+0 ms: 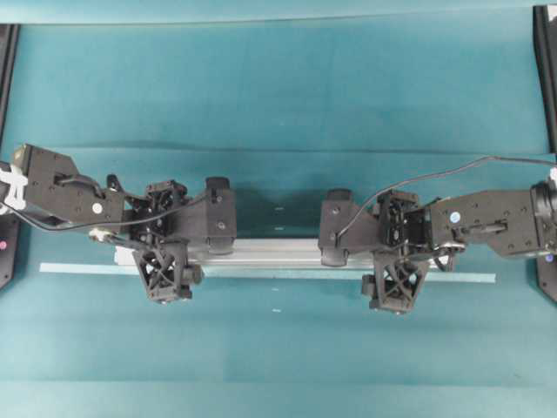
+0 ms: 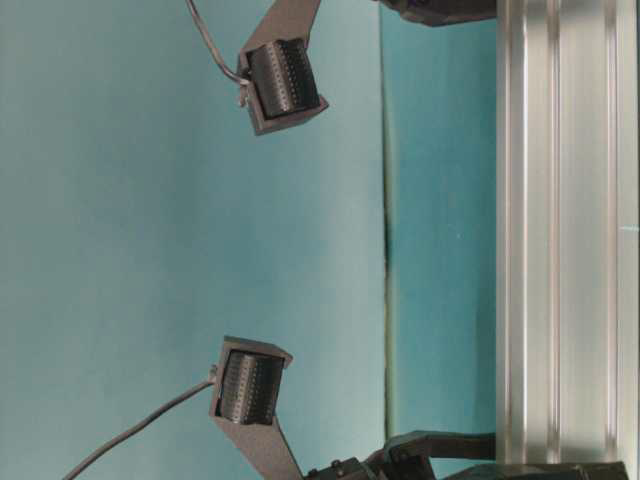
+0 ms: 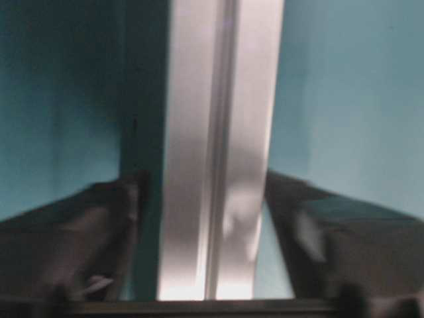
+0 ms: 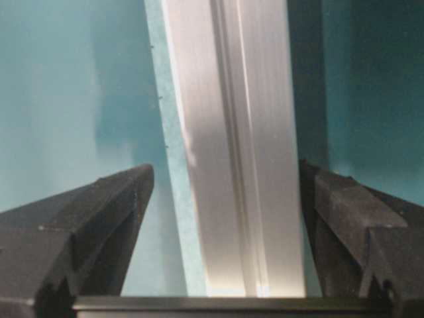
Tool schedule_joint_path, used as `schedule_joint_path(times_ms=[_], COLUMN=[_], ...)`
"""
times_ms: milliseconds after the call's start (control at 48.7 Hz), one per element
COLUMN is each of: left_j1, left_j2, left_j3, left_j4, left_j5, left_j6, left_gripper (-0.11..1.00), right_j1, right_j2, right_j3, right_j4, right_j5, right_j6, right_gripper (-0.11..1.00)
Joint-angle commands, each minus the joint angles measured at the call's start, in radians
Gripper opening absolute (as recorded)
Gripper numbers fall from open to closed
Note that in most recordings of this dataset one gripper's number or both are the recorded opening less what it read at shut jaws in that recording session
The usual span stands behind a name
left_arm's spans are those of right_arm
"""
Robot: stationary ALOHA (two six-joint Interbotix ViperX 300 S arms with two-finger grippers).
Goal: Lift the metal rail with both hands and move it towards you.
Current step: 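Lower the held rail back onto the table with both grippers, then open both grippers and raise them away from the rail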
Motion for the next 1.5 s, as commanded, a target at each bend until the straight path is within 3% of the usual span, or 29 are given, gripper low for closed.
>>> schedule_joint_path(times_ms=[0, 473, 760, 1048, 1480], left_j1=[-0.002, 0.009, 0.009, 0.011, 0.012], left_j2=[-0.017, -0.101, -0.242, -0.394, -0.591], left_j3=[-0.003, 0.023, 0.028, 0.032, 0.098], left_j4=[-0.002, -0.002, -0.002, -0.002, -0.002], left_j5=[0.000, 0.008, 0.015, 0.009, -0.014], left_j6=[0.006, 0.015, 0.017, 0.071, 0.092], left_gripper=[0.86, 0.92, 0.92, 0.92, 0.92], right_j1=[0.002, -0.023, -0.043, -0.055, -0.069], right_j2=[0.005, -0.026, -0.170, -0.337, -0.541], right_j3=[-0.008, -0.014, -0.037, -0.055, 0.000], right_j4=[0.012, 0.012, 0.005, -0.028, -0.046], right_j5=[-0.006, 0.003, 0.031, 0.025, -0.038], right_j6=[0.000, 0.003, 0.002, -0.002, -0.005], right_gripper=[0.88, 0.98, 0.98, 0.98, 0.98])
